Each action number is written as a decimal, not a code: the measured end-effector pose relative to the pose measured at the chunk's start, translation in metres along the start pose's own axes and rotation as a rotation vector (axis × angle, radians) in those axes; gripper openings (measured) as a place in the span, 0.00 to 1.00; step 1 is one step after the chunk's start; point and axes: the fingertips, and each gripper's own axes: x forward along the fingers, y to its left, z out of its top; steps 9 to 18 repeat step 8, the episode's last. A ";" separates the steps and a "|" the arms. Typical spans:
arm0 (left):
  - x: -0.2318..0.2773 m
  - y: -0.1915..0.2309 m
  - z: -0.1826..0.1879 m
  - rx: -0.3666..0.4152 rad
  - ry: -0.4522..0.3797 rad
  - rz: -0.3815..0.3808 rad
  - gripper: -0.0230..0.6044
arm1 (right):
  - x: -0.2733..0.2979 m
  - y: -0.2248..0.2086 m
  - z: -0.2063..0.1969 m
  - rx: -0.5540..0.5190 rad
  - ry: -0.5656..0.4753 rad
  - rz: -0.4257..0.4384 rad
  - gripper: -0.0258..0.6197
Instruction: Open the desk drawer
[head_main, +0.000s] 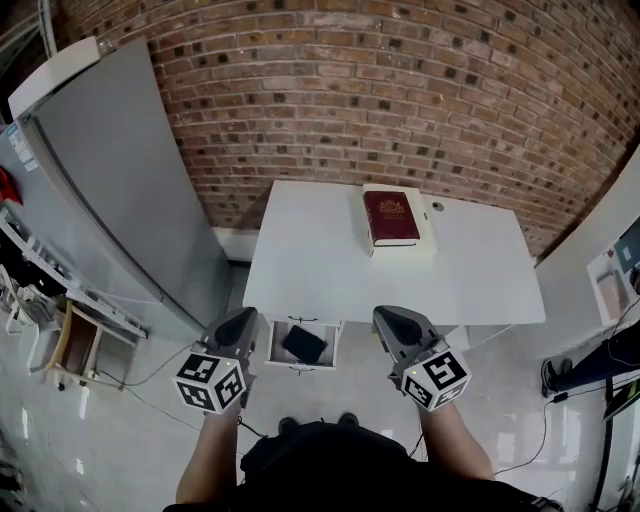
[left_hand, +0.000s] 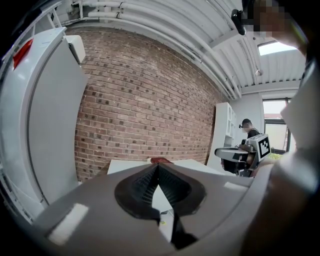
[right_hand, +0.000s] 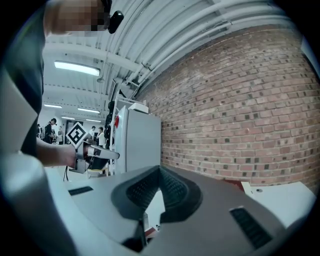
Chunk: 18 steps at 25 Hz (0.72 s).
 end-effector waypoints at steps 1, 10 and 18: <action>0.000 0.000 -0.001 -0.001 0.001 -0.001 0.05 | 0.000 0.000 -0.001 0.002 0.003 0.000 0.06; -0.003 0.008 -0.005 -0.004 0.010 0.011 0.05 | 0.008 0.004 -0.004 0.000 0.011 0.017 0.06; -0.003 0.008 -0.005 -0.004 0.010 0.011 0.05 | 0.008 0.004 -0.004 0.000 0.011 0.017 0.06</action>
